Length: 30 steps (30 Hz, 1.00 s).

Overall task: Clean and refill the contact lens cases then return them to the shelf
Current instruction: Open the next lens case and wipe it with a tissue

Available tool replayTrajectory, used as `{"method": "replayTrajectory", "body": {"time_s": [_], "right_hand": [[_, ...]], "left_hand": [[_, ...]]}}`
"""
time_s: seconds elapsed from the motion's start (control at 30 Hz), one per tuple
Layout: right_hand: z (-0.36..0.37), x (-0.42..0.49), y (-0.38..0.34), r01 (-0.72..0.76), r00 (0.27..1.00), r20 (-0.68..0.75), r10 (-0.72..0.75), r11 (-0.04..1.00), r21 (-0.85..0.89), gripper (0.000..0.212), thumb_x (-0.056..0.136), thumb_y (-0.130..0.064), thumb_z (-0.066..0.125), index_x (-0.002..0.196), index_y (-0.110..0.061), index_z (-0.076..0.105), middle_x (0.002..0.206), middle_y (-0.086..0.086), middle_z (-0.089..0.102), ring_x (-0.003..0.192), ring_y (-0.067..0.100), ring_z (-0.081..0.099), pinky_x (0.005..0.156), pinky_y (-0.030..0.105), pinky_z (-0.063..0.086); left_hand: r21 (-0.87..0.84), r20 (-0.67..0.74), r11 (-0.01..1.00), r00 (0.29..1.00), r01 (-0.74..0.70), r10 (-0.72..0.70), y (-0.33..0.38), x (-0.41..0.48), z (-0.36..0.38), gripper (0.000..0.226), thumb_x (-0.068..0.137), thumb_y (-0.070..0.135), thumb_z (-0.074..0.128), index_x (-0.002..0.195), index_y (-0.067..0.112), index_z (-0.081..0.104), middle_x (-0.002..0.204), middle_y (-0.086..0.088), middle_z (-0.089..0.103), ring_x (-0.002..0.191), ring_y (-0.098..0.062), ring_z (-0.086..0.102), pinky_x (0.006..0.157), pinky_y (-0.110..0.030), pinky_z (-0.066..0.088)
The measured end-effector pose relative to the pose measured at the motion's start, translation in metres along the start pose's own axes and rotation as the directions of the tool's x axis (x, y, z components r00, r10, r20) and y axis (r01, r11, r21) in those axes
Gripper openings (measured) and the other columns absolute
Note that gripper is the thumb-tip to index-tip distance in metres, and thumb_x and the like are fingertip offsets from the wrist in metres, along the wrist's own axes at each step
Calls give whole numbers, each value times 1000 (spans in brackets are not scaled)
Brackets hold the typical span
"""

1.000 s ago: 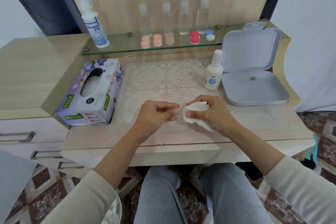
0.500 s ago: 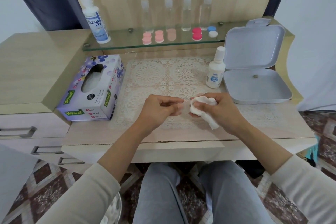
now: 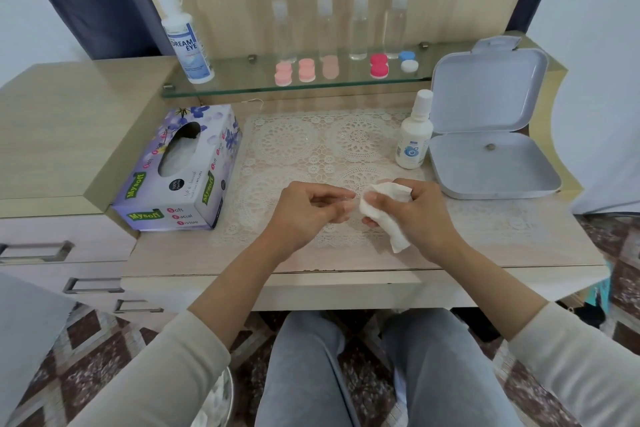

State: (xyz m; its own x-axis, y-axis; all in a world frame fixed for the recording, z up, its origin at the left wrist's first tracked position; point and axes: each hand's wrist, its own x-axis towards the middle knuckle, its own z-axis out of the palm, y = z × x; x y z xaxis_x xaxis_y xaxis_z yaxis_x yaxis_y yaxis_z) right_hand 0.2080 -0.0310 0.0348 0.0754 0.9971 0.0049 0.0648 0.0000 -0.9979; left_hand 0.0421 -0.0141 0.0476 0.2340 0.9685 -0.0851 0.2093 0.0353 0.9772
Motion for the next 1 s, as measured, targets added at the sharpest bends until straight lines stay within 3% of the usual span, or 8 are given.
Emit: {"method": "replayTrajectory", "body": {"time_s": [0.13,0.3,0.43,0.57,0.67,0.77,0.9,1.0], "right_hand": [[-5,1,-2,-16,1000,17,15,997,74,6,82,-8,65,84,-4,68,70,9,72,65,22,69,64,27,57],[-7,1,0,27,998,53,-28,999,17,16,81,-6,65,84,-20,71,83,-6,73,81,13,67,71,20,52],[-8,1,0,28,999,46,-29,1000,4,27,76,-5,70,95,-24,67,94,-4,70,87,12,65,76,22,54],[-14,5,2,-46,997,-69,41,996,-75,22,75,-12,73,91,-3,61,86,9,64,75,17,59,64,28,48],[-22,6,2,-70,991,-118,61,995,-75,29,77,-14,70,94,7,58,88,22,62,72,20,57,64,32,46],[-27,4,-2,-72,992,-111,59,991,-109,17,77,-15,71,83,-2,62,77,11,63,65,17,57,60,29,46],[-31,3,-5,-49,992,-119,37,993,-104,7,78,-18,71,83,-17,66,79,0,68,66,8,62,59,23,50],[-33,3,-4,-22,985,-174,-1,991,-131,6,83,-20,66,87,-18,61,81,0,65,70,15,60,60,28,49]], "left_hand": [[-100,30,993,998,61,-59,0,0,-3,21,80,6,66,101,10,67,86,-13,70,77,-20,70,76,-20,55],[-187,134,968,981,167,-144,-1,1,-8,36,71,31,64,98,7,68,89,-9,72,81,-22,69,79,-23,55],[-157,122,979,986,131,-113,-3,3,-11,23,77,11,67,100,10,67,97,-9,70,87,-20,69,83,-22,53],[76,-2,996,999,47,-47,-3,12,-16,21,80,10,68,100,16,66,90,6,66,81,-5,63,80,-14,49],[355,-94,934,992,-46,85,-5,19,-15,20,83,15,66,102,20,66,100,8,59,87,-3,54,75,-9,43],[628,-44,762,971,-156,235,-12,24,-11,25,82,25,67,107,22,66,108,8,49,106,-6,36,88,-14,27],[753,0,634,963,-177,268,-20,28,-5,29,83,32,64,111,25,64,105,8,53,107,-12,39,89,-23,26],[825,43,531,959,-193,280,-27,29,-2,32,85,33,61,116,26,62,113,6,57,110,-14,38,82,-22,19]]}}
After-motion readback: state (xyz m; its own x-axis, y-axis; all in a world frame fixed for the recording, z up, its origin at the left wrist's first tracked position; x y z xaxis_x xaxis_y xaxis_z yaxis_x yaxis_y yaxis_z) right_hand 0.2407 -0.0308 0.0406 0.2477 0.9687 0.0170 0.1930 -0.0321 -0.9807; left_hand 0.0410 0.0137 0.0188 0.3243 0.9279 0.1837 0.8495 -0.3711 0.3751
